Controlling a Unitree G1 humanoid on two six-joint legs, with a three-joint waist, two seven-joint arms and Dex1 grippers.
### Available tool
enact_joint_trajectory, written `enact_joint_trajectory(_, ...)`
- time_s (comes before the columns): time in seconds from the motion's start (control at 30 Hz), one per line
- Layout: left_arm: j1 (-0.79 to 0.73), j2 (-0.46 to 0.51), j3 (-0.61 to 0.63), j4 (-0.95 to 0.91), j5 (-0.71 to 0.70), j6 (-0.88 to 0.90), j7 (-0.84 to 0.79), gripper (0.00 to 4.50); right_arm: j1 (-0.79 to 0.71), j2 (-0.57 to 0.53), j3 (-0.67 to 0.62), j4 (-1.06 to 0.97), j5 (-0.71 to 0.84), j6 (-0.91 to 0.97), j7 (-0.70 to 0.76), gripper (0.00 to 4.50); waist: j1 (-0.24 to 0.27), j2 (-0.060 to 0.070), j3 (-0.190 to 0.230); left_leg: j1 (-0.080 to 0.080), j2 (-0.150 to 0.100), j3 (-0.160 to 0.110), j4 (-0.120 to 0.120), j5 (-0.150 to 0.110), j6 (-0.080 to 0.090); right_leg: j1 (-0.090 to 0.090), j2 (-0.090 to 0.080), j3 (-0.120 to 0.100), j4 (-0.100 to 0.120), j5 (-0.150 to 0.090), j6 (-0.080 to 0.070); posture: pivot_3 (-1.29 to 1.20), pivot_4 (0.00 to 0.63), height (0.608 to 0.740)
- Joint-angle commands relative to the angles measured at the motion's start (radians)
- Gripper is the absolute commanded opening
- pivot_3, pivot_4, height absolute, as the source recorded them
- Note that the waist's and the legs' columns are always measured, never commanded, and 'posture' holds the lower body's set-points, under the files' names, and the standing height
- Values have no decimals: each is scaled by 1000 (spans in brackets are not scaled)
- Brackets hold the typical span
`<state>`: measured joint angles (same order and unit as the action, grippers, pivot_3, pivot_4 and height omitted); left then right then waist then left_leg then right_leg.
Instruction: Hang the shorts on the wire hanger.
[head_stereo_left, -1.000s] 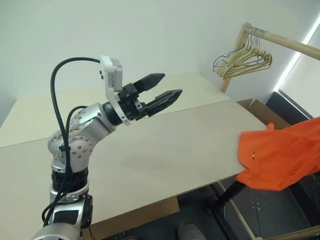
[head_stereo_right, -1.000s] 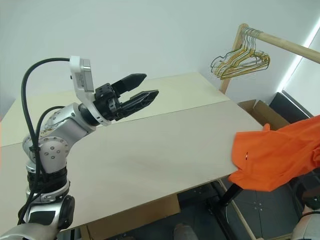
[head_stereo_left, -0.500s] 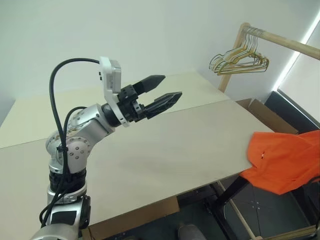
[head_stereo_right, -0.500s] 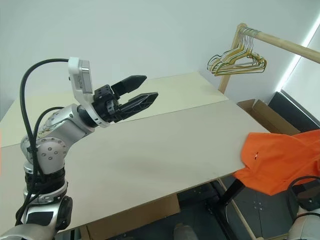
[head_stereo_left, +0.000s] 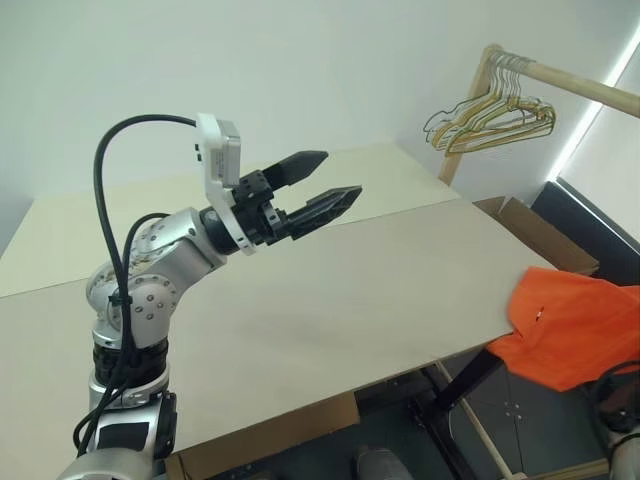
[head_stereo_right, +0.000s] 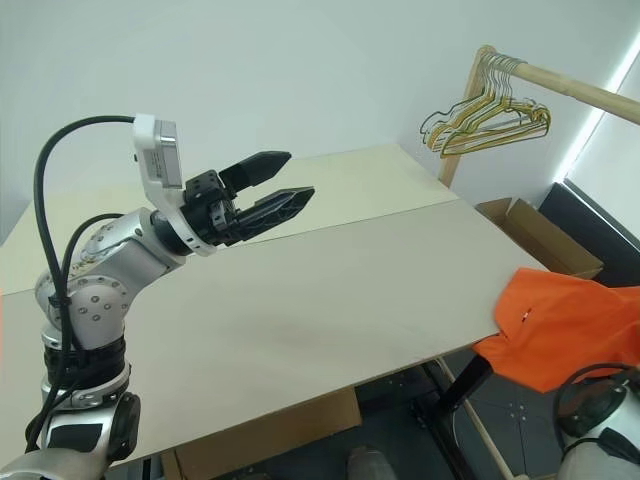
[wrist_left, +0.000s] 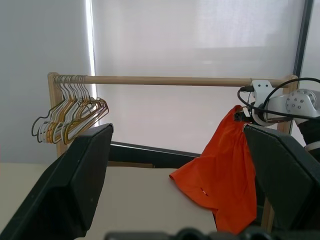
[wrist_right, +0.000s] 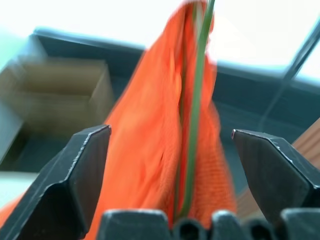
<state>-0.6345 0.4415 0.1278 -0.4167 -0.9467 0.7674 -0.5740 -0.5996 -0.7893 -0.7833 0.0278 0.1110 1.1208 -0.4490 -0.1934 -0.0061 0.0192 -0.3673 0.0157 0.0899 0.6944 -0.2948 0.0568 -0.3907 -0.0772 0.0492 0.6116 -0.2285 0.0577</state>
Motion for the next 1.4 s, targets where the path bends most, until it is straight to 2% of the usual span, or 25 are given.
enact_joint_trajectory(0.03, -11, 16, 14, -16, -8, -13, -7, 4500, 47, -3, 142, -177, -144, -254, -54, 4460, 1, 2, 0, 0, 0, 0, 0, 0, 0, -1, 0, 0, 0, 0, 0, -183, 0, 740)
enact_joint_trajectory(0.13, -6, 20, 18, -19, 2, -22, -3, 4500, 76, -4, 245, -254, -233, -442, -61, 4460, 2, 5, 0, 0, 0, 2, 0, 0, 0, -4, 0, 2, 1, 0, 1, -170, 0, 740)
enact_joint_trajectory(0.23, 18, 20, 16, -34, 52, -69, -1, 4500, 63, 1, 346, -304, -260, -581, 5, 4460, 2, 4, 1, 0, 0, 2, 0, 0, 0, -4, 0, 2, 1, 1, 1, -167, 0, 740)
enact_joint_trajectory(0.27, 37, 11, 15, -44, 90, -112, 2, 4500, 44, 15, 385, -323, -229, -617, 67, 4460, 1, 3, 1, 1, 0, 2, 0, 0, 0, -4, 0, 2, 1, 1, 0, -144, 0, 740)
enact_joint_trajectory(0.33, 73, 21, 19, -56, 144, -161, 4, 4500, 12, 65, 464, -364, -70, -683, 285, 4460, -2, 2, 2, 2, 0, 3, 0, 0, 0, -4, 0, 3, 1, 1, 0, -107, 0, 740)
enact_joint_trajectory(0.4, 102, 53, 34, -60, 157, -154, 3, 4500, 2, 106, 536, -429, 84, -654, 485, 4460, 0, -3, 5, 8, 0, 3, -1, 0, 0, 2, 1, 5, 1, 2, -1, -76, 0, 740)
enact_joint_trajectory(0.47, 143, 99, 47, -65, 167, -149, -20, 4500, 21, 114, 595, -458, 170, -637, 642, 4460, 11, -5, 7, 11, 2, 1, -2, 0, 0, 3, 3, 4, 2, 2, -2, -43, 0, 740)
enact_joint_trajectory(0.63, 329, 227, 95, -115, 211, -180, -107, 4500, 46, 96, 752, -411, 293, -619, 976, 4460, 77, -7, 8, 8, 1, 2, -3, -1, 1, 0, -1, 3, 1, 2, -2, 52, 0, 740)
enact_joint_trajectory(0.73, 419, 290, 119, -160, 234, -185, -135, 4500, 81, 86, 793, -356, 303, -712, 1141, 4460, 133, -11, 10, 2, 1, 2, -2, -1, 1, -6, -2, 1, 1, 2, -2, 119, 0, 740)
enact_joint_trajectory(0.8, 487, 327, 160, -200, 233, -172, -141, 4500, 98, 76, 809, -333, 346, -696, 1245, 4460, 174, -12, 10, -4, 0, 2, 0, -1, 1, -12, -3, -1, 1, 3, -3, 158, 0, 740)
enact_joint_trajectory(0.93, 584, 370, 212, -251, 248, -171, -140, 4500, 119, 72, 823, -322, 346, -694, 1328, 4460, 238, -11, 10, -8, 0, 0, -2, -1, 0, -15, -7, -9, 1, 2, -6, 205, 0, 740)
enact_joint_trajectory(1.07, 630, 374, 239, -281, 249, -164, -117, 4500, 115, 87, 825, -306, 333, -696, 1354, 4460, 275, -11, 10, -14, 0, -2, -2, -2, -1, -20, -8, -11, 0, 2, -7, 223, 0, 740)
enact_joint_trajectory(1.2, 642, 372, 242, -296, 242, -158, -102, 4500, 111, 99, 831, -295, 314, -704, 1364, 4460, 299, -12, 10, -22, -1, -2, -1, 0, -4, -28, -8, -11, 2, 3, -8, 226, 0, 740)
enact_joint_trajectory(1.4, 643, 372, 237, -298, 238, -157, -95, 4500, 128, 102, 831, -302, 298, -711, 1372, 4460, 318, -12, 10, -23, -2, -2, -1, 0, -3, -29, -6, -12, 2, 3, -8, 227, 0, 740)
